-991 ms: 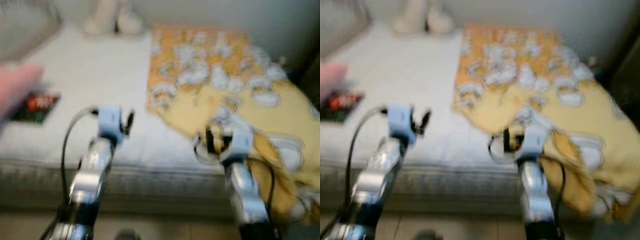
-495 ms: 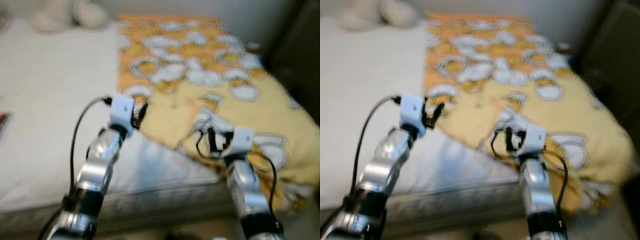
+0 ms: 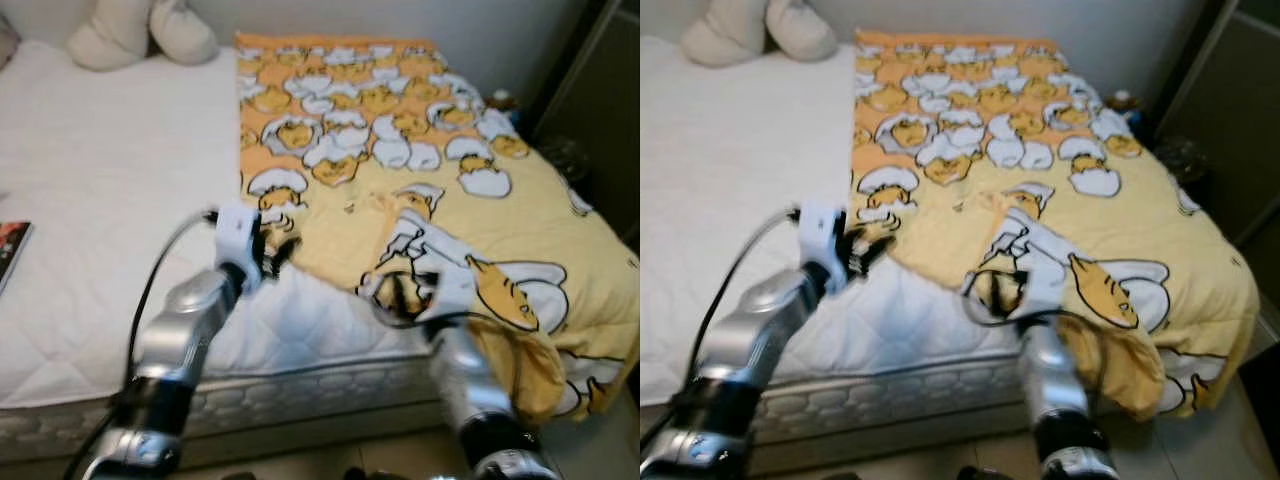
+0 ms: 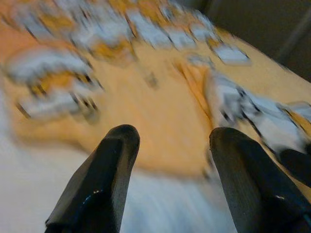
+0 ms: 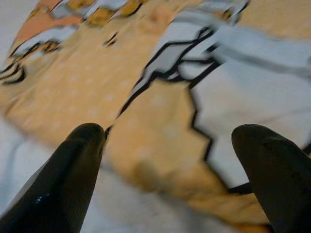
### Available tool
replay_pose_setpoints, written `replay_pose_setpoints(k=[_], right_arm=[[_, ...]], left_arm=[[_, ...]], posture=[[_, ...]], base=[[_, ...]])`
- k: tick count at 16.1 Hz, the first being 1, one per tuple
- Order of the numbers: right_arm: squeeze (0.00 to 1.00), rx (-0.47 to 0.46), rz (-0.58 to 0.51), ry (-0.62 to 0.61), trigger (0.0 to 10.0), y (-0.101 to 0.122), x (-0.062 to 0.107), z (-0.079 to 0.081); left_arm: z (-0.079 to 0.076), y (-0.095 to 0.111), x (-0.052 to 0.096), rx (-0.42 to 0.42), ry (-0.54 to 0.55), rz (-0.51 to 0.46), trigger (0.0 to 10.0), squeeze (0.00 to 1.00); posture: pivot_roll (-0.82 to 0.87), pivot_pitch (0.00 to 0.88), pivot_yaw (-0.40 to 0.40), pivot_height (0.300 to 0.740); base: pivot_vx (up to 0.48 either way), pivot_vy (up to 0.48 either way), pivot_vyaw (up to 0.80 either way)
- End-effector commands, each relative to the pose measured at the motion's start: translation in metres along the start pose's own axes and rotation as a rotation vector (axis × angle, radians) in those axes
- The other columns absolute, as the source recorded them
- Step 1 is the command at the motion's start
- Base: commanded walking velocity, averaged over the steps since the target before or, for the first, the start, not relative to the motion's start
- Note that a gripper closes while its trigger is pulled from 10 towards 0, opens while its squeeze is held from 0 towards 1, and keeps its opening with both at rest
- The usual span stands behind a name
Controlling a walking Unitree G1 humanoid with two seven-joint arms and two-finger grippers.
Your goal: Clean up the room
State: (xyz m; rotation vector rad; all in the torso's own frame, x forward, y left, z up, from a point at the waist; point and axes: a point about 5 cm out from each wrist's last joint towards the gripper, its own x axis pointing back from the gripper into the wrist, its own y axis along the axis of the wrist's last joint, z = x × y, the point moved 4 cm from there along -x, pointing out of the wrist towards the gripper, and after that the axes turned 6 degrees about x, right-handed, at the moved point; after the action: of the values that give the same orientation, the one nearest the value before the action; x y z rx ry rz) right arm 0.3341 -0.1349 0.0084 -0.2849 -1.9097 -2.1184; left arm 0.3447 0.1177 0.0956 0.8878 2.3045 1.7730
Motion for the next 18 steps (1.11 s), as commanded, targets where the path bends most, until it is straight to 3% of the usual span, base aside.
replay_pose_setpoints(k=[1, 5, 7, 8, 9, 10, 11, 15, 18], right_arm=[[0.0, 0.019, -0.003, -0.001, 10.0, 0.003, -0.003, -0.002], [0.0, 0.055, 0.034, 0.039, 10.0, 0.004, -0.015, 0.012], [0.0, 0.066, 0.057, 0.033, 10.0, 0.003, -0.018, 0.011], [0.0, 0.073, 0.063, 0.032, 10.0, 0.004, -0.02, 0.012], [0.0, 0.074, 0.064, 0.035, 8.5, 0.006, -0.021, 0.013], [0.0, 0.074, 0.069, 0.037, 1.3, 0.005, -0.021, 0.013], [0.0, 0.067, 0.092, 0.032, 0.0, 0.0, -0.021, 0.012], [0.0, 0.049, 0.123, 0.021, 0.0, -0.009, -0.018, 0.01], [0.0, 0.057, 0.138, 0.043, 0.0, -0.017, -0.015, 0.015]], left_arm=[[-0.013, -0.005, 0.003, 0.042, -0.086, 0.05, 10.0, 0.0], [-0.017, -0.024, 0.022, 0.16, -0.163, 0.168, 10.0, 0.0], [-0.024, -0.033, 0.031, 0.224, -0.223, 0.222, 10.0, 0.0], [-0.022, -0.037, 0.034, 0.21, -0.224, 0.234, 10.0, 0.0], [-0.02, -0.039, 0.036, 0.171, -0.214, 0.234, 10.0, 0.0], [-0.019, -0.039, 0.036, 0.149, -0.209, 0.225, 10.0, 0.0], [-0.021, -0.039, 0.035, 0.107, -0.206, 0.21, 10.0, 0.0], [-0.026, -0.037, 0.034, 0.177, -0.215, 0.208, 10.0, 0.0], [-0.027, -0.031, 0.031, 0.3, -0.215, 0.184, 10.0, 0.0]], posture=[[0.07, 0.0, -0.026, 0.74], [0.12, 0.0, -0.027, 0.74], [0.14, 0.0, -0.036, 0.74], [0.15, 0.003, -0.037, 0.74], [0.15, 0.006, -0.035, 0.74], [0.15, 0.007, -0.035, 0.74], [0.14, 0.009, -0.033, 0.74], [0.13, 0.02, -0.029, 0.74], [0.12, 0.024, -0.027, 0.74]], base=[[0.0, 0.0, 0.0], [0.0, 0.0, 0.0], [0.0, 0.0, 0.0], [0.0, 0.0, 0.0], [0.0, 0.0, 0.0], [0.0, 0.0, 0.0], [0.0, 0.0, 0.0], [0.0, 0.0, 0.0], [0.0, 0.0, 0.0]])
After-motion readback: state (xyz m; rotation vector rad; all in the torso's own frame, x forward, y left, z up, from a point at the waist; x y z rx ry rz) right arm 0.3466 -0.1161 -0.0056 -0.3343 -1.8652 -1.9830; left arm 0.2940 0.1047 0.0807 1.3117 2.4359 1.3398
